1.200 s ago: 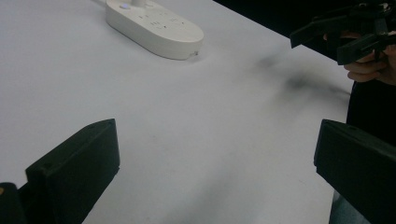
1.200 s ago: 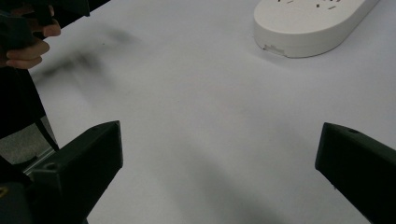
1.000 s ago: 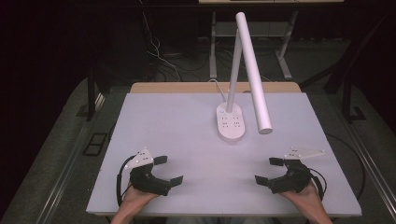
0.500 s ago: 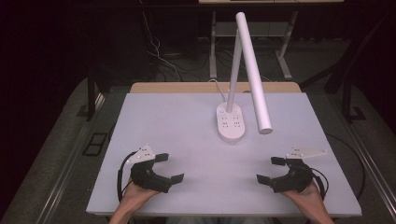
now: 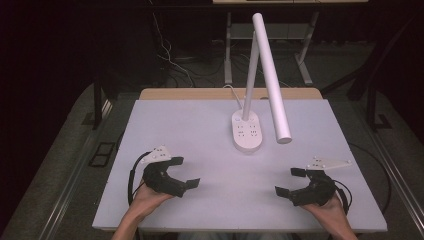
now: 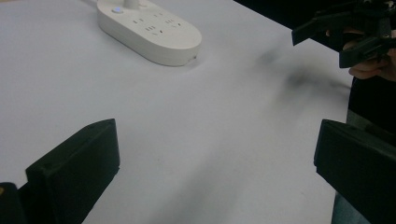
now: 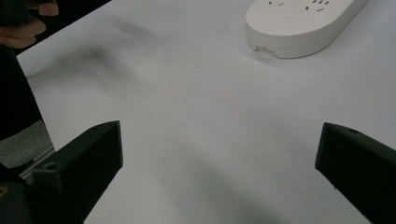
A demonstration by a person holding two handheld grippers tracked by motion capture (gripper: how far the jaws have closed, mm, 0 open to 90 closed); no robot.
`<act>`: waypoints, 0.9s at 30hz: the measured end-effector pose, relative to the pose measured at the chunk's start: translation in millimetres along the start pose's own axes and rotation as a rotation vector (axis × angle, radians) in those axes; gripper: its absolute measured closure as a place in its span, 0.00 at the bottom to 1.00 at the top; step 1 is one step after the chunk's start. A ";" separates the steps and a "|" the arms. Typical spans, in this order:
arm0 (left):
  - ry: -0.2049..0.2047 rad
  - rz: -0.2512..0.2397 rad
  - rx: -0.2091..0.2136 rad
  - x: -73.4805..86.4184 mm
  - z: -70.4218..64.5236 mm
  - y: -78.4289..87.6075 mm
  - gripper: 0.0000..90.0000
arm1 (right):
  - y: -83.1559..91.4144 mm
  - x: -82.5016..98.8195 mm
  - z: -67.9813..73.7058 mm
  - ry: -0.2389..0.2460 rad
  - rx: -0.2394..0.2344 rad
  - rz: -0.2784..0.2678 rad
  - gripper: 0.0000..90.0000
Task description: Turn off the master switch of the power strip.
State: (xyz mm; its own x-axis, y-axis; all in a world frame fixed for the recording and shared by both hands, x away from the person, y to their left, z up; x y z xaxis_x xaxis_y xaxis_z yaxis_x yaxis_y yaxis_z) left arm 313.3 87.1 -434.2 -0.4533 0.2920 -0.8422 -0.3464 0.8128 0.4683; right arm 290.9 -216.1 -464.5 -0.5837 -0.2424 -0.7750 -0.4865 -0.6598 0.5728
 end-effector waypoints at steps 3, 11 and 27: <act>0.002 0.000 0.003 -4.9 1.4 -2.3 0.00 | 0.3 0.2 0.2 -0.003 0.001 0.002 0.00; -0.005 0.011 0.015 -17.7 5.0 -10.2 0.00 | -0.7 0.9 0.0 -0.001 0.001 0.008 0.00; -0.042 0.042 0.016 -43.6 13.5 -21.4 0.00 | 0.9 0.1 -1.5 -0.002 0.006 -0.001 0.00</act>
Point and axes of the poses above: each handheld gripper's, and its own axes: y roughly backward along the jaws, x roughly out of its underside, z roughly to its left, the point moved 9 cm from there along -y, roughly forward along the jaws, and after that the axes turned 3 degrees about x, right-handed, at the moved point
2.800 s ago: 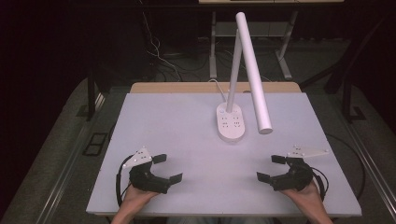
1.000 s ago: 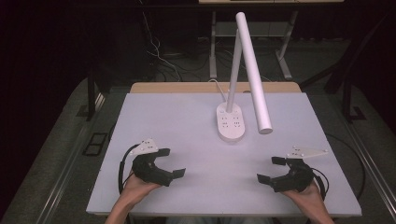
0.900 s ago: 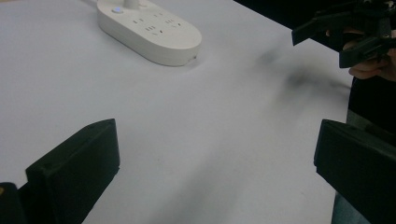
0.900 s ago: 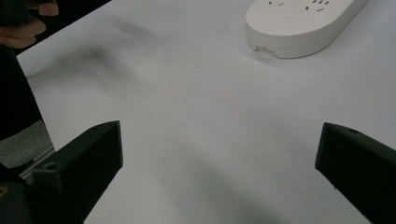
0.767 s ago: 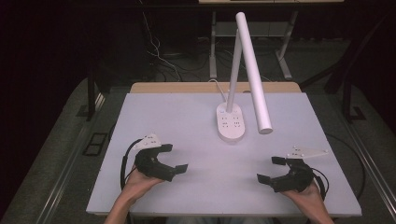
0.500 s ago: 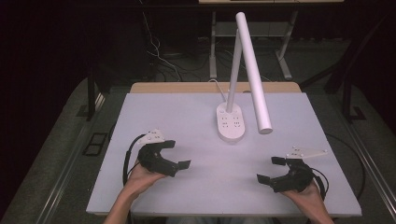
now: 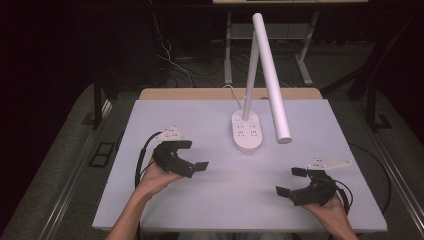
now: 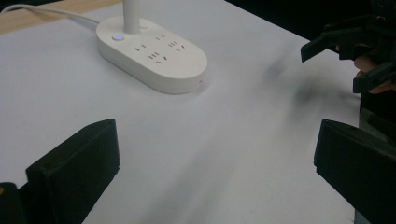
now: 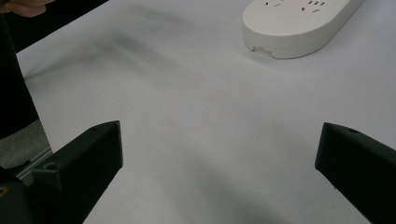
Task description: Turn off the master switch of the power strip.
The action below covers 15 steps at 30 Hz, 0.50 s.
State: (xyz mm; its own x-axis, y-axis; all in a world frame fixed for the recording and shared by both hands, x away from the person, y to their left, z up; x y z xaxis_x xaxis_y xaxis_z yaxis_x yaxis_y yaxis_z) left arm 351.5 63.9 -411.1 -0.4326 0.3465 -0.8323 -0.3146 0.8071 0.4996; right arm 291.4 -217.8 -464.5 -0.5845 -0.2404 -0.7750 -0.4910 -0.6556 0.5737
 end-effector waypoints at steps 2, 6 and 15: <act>-0.005 0.004 0.001 -3.3 0.9 -1.8 0.00 | 0.0 0.2 -0.2 -0.001 0.001 0.001 0.00; -0.012 0.016 0.002 -8.4 3.1 -5.9 0.00 | 0.3 0.2 -0.6 -0.001 0.001 0.001 0.00; -0.014 0.037 -0.005 -15.4 10.5 -11.5 0.00 | 0.2 0.3 -0.1 0.001 -0.002 0.002 0.00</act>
Point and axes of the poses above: each handheld gripper's, and its own axes: y roughly backward along the jaws, x roughly out of its underside, z roughly to its left, the point moved 9 cm from there along -y, roughly forward along the jaws, and after that the axes turned 3 degrees about x, right-handed, at the moved point
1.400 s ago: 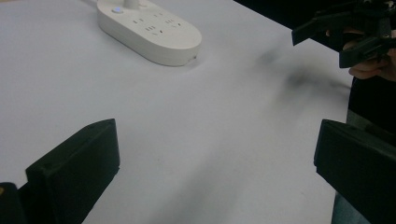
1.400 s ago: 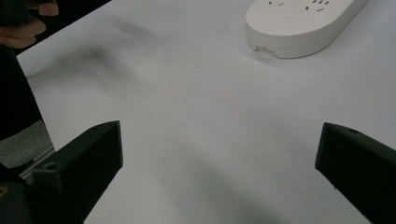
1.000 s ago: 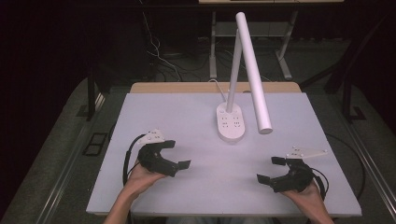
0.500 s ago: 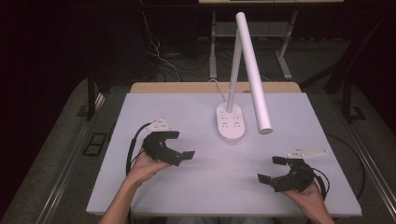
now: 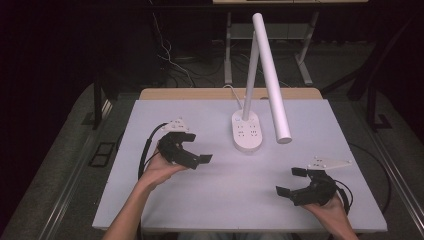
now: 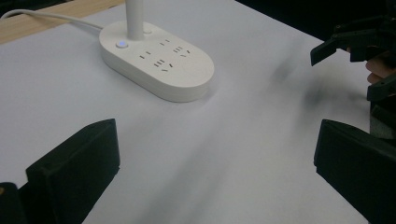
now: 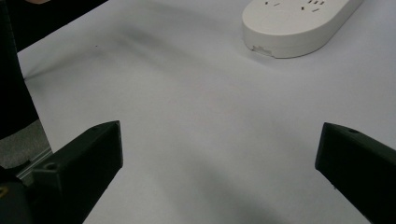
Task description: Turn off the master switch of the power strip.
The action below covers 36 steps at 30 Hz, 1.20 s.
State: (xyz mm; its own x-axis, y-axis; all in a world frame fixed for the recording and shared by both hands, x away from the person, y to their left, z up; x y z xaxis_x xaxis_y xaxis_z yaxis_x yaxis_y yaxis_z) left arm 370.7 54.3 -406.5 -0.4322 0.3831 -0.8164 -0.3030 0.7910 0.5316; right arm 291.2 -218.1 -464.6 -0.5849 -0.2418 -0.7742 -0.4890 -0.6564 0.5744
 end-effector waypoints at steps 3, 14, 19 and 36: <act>0.001 0.005 -0.003 -1.6 3.2 -2.6 0.00 | 0.1 -0.1 0.0 0.001 0.000 -0.001 0.00; -0.010 0.028 -0.004 -12.8 13.9 -11.7 0.00 | 0.3 0.4 0.2 -0.004 -0.002 0.004 0.00; -0.017 0.044 -0.001 -17.8 17.3 -15.7 0.00 | 0.2 0.1 -0.1 0.001 -0.001 0.001 0.00; -0.021 0.082 -0.017 -32.0 41.1 -29.0 0.00 | 0.6 0.2 -0.8 0.000 0.001 -0.001 0.00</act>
Point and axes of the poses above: each handheld gripper's, and its own axes: y roughly backward along the jaws, x roughly out of its underside, z roughly to its left, the point moved 9 cm from there along -y, roughly forward along the jaws, and after that the axes turned 3 degrees about x, right-handed, at the moved point
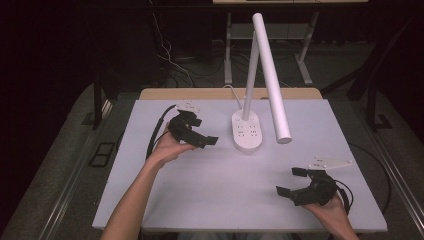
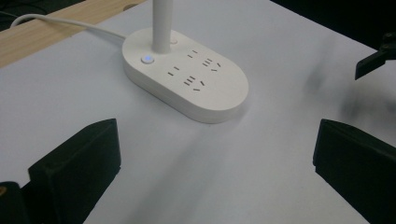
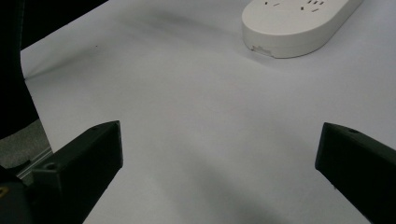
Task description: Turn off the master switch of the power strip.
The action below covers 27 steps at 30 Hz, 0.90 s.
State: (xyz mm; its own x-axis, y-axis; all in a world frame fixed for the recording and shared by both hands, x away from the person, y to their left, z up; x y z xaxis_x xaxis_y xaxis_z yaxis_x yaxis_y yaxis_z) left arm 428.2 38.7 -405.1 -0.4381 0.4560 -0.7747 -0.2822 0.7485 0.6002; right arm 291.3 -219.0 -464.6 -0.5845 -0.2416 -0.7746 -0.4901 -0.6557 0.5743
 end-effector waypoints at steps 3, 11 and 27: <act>-0.001 0.001 -0.001 -2.9 2.5 -2.6 0.00 | 0.2 -0.1 -0.1 0.000 0.000 -0.001 0.00; 0.008 0.009 -0.008 -10.7 11.4 -6.8 0.00 | 0.0 0.2 -0.3 0.001 0.000 0.001 0.00; 0.021 -0.001 -0.013 -38.5 28.4 -15.5 0.00 | -0.2 0.6 -0.4 0.000 0.001 0.004 0.00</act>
State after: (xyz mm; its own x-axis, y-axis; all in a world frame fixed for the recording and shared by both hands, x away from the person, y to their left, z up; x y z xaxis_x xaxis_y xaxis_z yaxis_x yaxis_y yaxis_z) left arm 473.7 23.2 -390.2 -0.4557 0.4449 -0.7710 -0.2932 0.7428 0.6019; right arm 291.3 -219.4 -465.2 -0.5862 -0.2443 -0.7725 -0.4883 -0.6544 0.5774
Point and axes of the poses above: each handheld gripper's, and its own axes: y roughly backward along the jaws, x roughly out of its underside, z roughly to its left, the point moved 9 cm from there along -y, roughly forward along the jaws, and after that the axes turned 3 degrees about x, right-handed, at the moved point
